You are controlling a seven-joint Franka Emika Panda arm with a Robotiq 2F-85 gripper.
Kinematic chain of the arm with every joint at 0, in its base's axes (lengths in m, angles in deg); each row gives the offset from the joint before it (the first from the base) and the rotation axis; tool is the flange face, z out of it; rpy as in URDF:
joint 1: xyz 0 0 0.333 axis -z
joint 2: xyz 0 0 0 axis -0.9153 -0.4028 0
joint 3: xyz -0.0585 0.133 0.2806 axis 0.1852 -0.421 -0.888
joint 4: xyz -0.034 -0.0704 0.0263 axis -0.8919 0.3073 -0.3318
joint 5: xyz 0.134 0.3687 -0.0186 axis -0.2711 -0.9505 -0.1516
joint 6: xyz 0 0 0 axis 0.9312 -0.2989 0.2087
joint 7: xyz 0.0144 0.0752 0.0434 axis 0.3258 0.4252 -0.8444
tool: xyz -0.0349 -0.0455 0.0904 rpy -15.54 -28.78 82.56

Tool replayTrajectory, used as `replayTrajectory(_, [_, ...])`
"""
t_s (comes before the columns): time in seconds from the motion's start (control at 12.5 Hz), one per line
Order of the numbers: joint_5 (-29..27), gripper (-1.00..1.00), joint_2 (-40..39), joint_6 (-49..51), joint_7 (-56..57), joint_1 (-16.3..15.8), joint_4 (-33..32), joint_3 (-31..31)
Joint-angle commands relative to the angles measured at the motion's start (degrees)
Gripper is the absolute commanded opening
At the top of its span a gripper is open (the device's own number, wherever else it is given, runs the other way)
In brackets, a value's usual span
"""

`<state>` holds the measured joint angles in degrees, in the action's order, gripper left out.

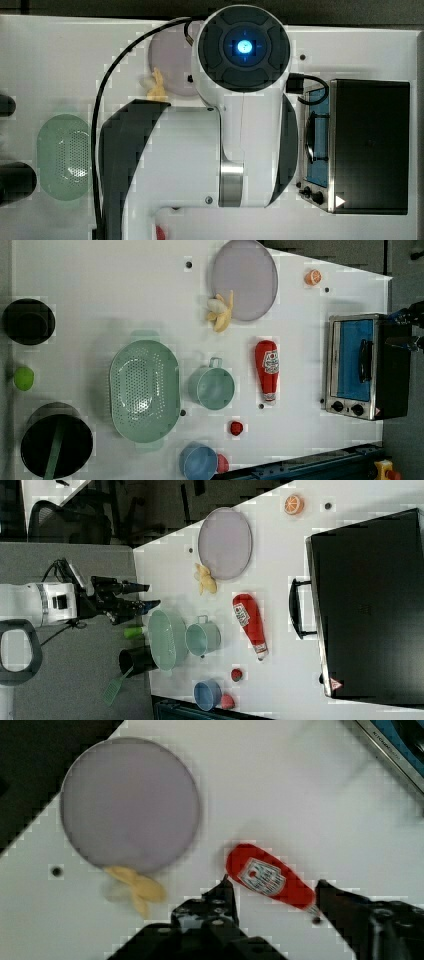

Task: Pick Ketchup from the table and place it in strainer.

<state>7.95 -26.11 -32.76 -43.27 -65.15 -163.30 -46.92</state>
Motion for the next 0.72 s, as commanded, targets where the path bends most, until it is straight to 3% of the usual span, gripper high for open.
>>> replayTrajectory(0.08, [-1.04,0.59,12.89,8.20,6.05,5.65,-6.26,-1.04])
replayTrajectory(0.24, [-1.04,1.00,12.57,8.18,6.59,5.60,-6.52,-1.13])
replayTrajectory(0.72, [-1.05,1.00,7.61,7.72,11.78,5.21,-10.95,-2.14])
